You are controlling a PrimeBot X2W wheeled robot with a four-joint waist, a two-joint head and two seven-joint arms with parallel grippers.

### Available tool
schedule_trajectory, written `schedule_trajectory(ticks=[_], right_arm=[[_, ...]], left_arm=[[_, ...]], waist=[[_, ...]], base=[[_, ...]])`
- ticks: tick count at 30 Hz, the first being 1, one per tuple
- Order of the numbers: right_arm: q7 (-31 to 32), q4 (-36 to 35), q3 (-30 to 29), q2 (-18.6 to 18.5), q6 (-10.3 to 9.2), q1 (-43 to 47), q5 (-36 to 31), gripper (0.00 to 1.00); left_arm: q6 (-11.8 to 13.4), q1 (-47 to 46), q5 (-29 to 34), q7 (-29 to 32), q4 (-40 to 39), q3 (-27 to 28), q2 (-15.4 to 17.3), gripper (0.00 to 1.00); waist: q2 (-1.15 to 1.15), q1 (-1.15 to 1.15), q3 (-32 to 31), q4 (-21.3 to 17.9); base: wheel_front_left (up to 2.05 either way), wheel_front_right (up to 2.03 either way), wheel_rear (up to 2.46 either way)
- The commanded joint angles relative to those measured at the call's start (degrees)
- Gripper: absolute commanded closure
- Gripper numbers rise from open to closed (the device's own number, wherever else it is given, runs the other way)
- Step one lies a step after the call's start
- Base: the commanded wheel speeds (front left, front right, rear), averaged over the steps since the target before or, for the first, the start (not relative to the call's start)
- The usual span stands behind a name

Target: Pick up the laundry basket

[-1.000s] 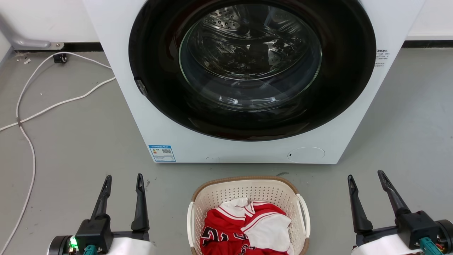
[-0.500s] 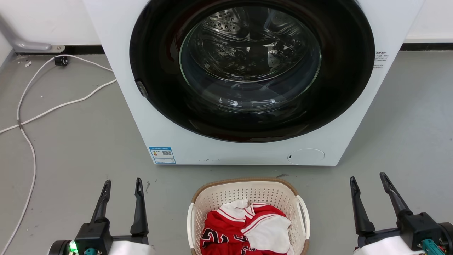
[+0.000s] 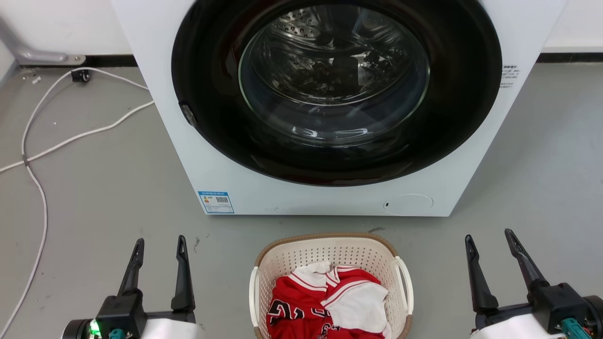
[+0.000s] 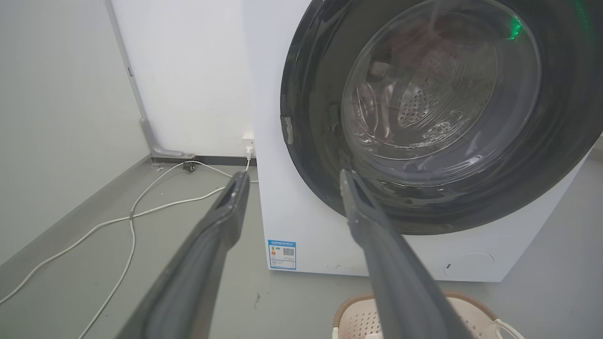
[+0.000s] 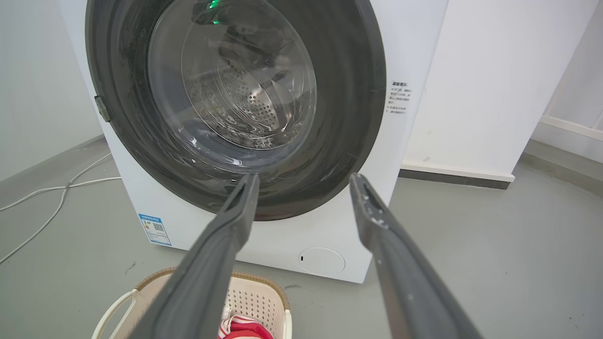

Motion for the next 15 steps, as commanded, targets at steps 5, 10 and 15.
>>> schedule_trajectory(ticks=[5, 10, 15], right_arm=[[-0.2, 0.5, 1.1, -0.2, -0.02, -2.2, -0.6, 0.00], [-0.2, 2.9, 2.1, -0.1, -0.03, -6.2, -2.1, 0.00], [-0.1, 6.6, 2.7, -0.1, -0.03, -11.8, -3.8, 0.00]], left_arm=[[0.3, -2.8, 0.4, -0.3, 0.7, -0.7, 0.1, 0.00], [0.1, -7.2, 0.7, -0.2, 4.5, -0.9, 0.1, 0.00], [-1.5, -12.7, 0.7, -0.2, 9.8, -1.1, 0.1, 0.00]], waist=[[0.00, 0.00, 3.1, -0.1], [0.00, 0.00, 8.5, 0.0], [0.00, 0.00, 15.4, -0.2]], base=[[0.00, 0.00, 0.00], [0.00, 0.00, 0.00], [0.00, 0.00, 0.00]])
